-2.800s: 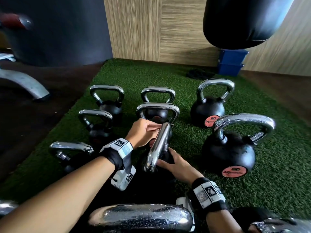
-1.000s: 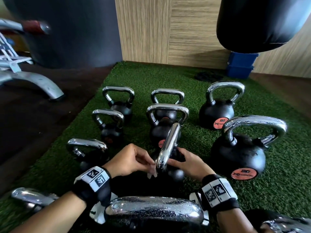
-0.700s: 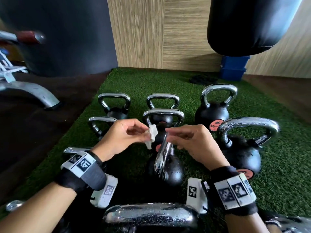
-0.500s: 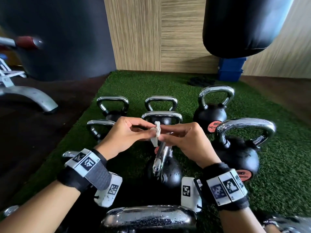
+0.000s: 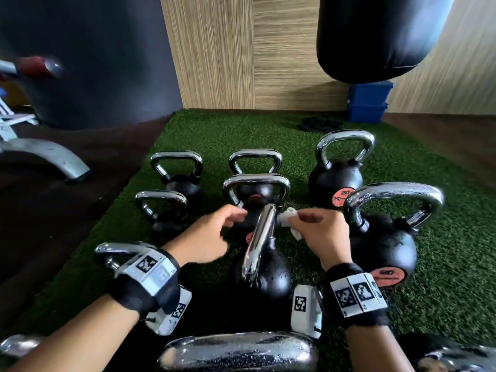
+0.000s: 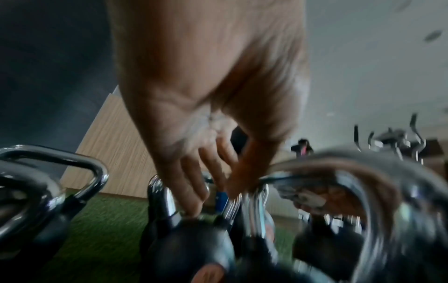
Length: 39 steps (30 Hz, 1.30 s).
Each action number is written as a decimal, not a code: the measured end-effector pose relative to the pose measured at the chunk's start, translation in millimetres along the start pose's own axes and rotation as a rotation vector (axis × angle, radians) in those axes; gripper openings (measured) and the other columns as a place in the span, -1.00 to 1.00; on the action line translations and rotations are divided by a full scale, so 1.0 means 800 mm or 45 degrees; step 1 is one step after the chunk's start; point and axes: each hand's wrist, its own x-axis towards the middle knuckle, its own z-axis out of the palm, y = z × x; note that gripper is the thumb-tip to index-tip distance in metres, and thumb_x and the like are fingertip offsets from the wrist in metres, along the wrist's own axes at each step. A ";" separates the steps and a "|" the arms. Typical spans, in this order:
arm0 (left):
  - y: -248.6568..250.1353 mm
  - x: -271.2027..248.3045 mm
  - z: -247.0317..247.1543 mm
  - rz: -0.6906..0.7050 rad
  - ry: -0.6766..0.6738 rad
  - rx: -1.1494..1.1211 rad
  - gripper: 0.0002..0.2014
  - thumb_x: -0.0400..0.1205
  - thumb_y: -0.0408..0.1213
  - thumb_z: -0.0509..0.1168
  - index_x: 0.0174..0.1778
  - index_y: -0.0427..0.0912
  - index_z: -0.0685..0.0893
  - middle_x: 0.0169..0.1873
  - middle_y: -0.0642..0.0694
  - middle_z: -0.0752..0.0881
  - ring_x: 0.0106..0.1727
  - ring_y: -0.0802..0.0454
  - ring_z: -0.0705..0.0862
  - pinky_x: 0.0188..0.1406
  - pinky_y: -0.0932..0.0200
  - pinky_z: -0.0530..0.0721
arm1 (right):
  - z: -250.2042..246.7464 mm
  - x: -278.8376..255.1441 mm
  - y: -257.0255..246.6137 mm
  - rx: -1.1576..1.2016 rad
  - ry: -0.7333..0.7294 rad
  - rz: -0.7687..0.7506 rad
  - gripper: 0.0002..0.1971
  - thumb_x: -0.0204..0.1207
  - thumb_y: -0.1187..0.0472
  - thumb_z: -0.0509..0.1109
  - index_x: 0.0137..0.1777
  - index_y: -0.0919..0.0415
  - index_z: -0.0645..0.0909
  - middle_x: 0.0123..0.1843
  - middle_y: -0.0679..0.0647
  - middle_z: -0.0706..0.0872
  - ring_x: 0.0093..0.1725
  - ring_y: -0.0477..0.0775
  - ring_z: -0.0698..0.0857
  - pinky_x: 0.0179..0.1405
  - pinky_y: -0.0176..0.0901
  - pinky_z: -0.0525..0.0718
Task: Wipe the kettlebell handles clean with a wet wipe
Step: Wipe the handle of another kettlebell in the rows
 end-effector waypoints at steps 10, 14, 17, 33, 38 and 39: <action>-0.016 0.010 0.091 0.262 -0.281 0.166 0.37 0.12 0.00 0.84 0.77 0.00 0.13 0.73 0.05 0.16 0.77 0.13 0.10 0.77 0.31 0.00 | 0.046 0.008 0.052 -0.146 -0.209 0.138 -0.83 0.26 0.05 0.74 -0.15 -0.03 0.89 -0.33 -0.19 0.85 -0.29 -0.31 0.79 -0.21 -0.37 0.70; -0.007 0.005 0.087 0.284 -0.255 0.111 0.19 0.16 -0.12 0.84 0.68 -0.17 0.34 0.64 -0.12 0.34 0.71 -0.02 0.27 0.76 0.11 0.18 | 0.045 0.014 0.043 -0.113 -0.191 0.054 -0.83 0.28 0.12 0.75 -0.14 -0.02 0.88 -0.34 -0.27 0.80 -0.32 -0.42 0.73 -0.34 -0.66 0.57; -0.002 0.002 0.085 0.239 -0.281 0.095 0.09 0.14 -0.13 0.83 0.57 -0.19 0.45 0.55 -0.18 0.45 0.63 -0.11 0.40 0.70 0.12 0.31 | 0.044 0.019 0.029 0.008 -0.060 -0.061 -0.86 0.37 0.16 0.70 -0.21 -0.14 0.85 -0.35 -0.31 0.81 -0.33 -0.40 0.75 -0.34 -0.61 0.59; -0.021 0.016 0.085 0.221 -0.329 0.249 -0.01 0.29 0.11 0.74 0.61 -0.05 0.46 0.58 -0.04 0.41 0.50 0.18 0.28 0.34 0.78 -0.08 | 0.023 -0.009 0.002 -0.061 -0.109 -0.603 -0.72 0.35 0.40 0.68 0.03 0.13 0.88 -0.15 -0.18 0.77 -0.12 -0.32 0.74 -0.16 -0.61 0.58; -0.028 0.032 0.082 0.233 -0.378 0.330 -0.08 0.31 0.16 0.71 0.56 -0.03 0.54 0.59 -0.02 0.47 0.54 0.18 0.29 0.33 0.78 -0.12 | 0.019 -0.006 -0.016 -0.085 -0.186 -0.664 -0.77 0.34 0.37 0.69 -0.01 0.17 0.89 -0.18 -0.14 0.75 -0.15 -0.39 0.70 -0.18 -0.63 0.54; -0.033 0.036 0.082 0.211 -0.369 0.329 -0.05 0.29 0.17 0.72 0.57 0.00 0.52 0.58 0.00 0.46 0.52 0.21 0.30 0.31 0.78 -0.06 | 0.017 -0.010 -0.017 -0.095 -0.230 -0.673 -0.76 0.33 0.35 0.69 -0.01 0.13 0.89 -0.16 -0.14 0.76 -0.14 -0.35 0.71 -0.17 -0.61 0.56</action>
